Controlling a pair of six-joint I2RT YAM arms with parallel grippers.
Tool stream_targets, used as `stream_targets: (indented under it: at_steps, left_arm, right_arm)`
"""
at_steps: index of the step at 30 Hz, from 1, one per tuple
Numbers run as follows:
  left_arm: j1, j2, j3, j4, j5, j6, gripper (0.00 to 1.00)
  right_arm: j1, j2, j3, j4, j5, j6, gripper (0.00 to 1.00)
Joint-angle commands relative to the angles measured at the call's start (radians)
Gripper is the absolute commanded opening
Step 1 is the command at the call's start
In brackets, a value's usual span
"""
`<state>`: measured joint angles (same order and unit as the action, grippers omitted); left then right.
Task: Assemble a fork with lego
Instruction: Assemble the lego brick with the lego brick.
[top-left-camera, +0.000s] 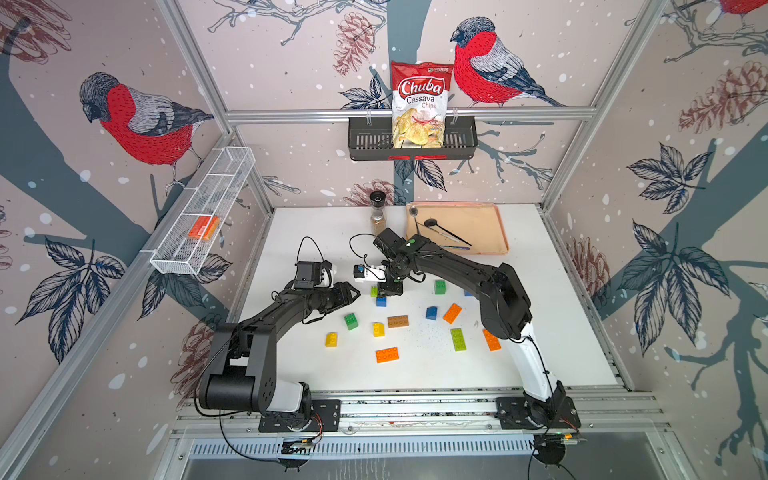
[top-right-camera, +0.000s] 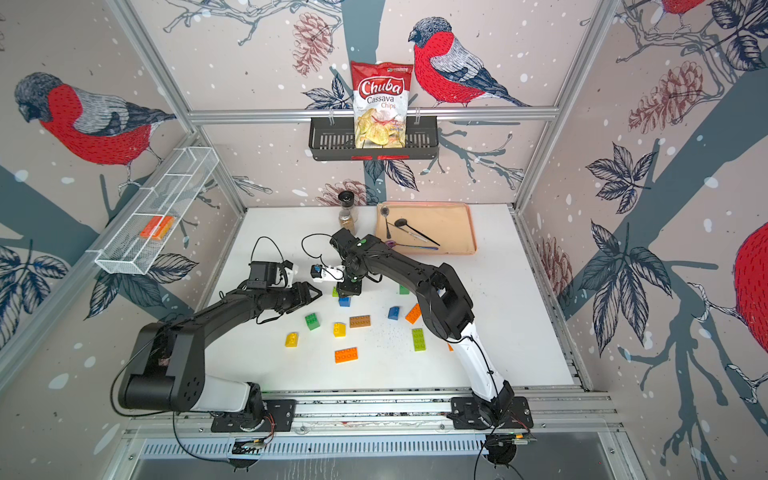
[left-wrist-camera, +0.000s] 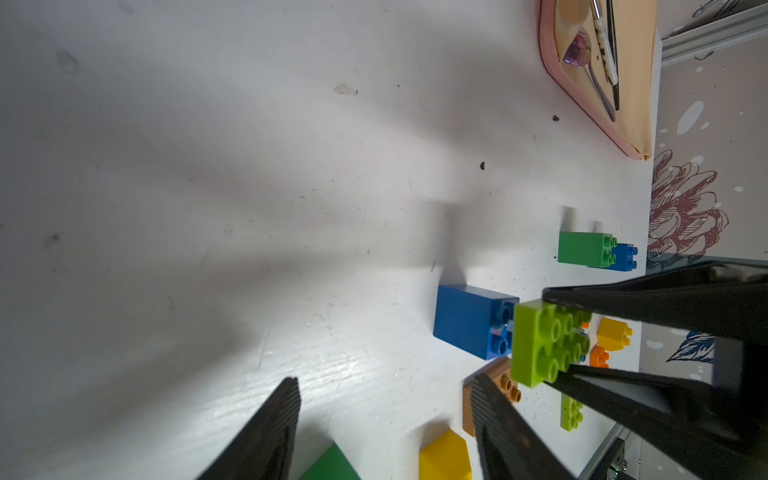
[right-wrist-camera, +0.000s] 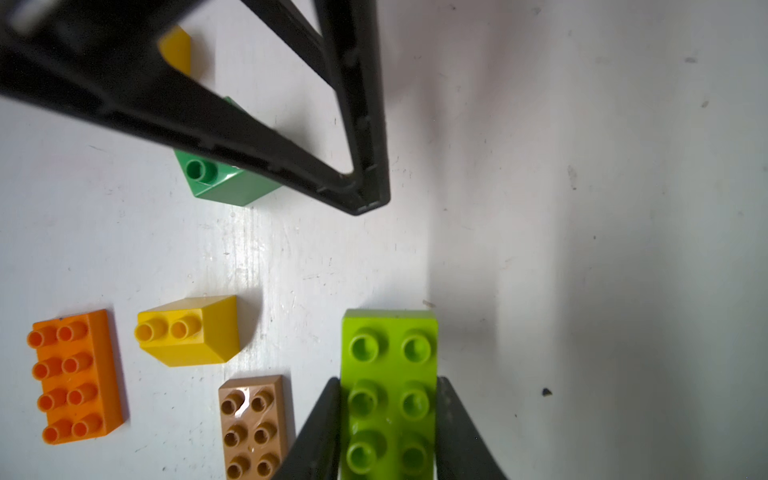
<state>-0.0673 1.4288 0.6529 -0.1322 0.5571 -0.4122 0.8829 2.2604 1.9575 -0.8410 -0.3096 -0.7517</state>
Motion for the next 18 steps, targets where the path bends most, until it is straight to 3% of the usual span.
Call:
stream_targets:
  at_steps: [1, 18]
  left_arm:
    - [0.003, -0.005, -0.003, 0.022, 0.008, 0.003, 0.66]
    - [0.003, 0.005, -0.007, 0.030, 0.012, 0.001, 0.66]
  right_arm:
    - [0.001, 0.001, -0.013, 0.007, -0.004, 0.048, 0.26]
    - [-0.003, 0.023, -0.043, 0.009, -0.007, 0.039, 0.26]
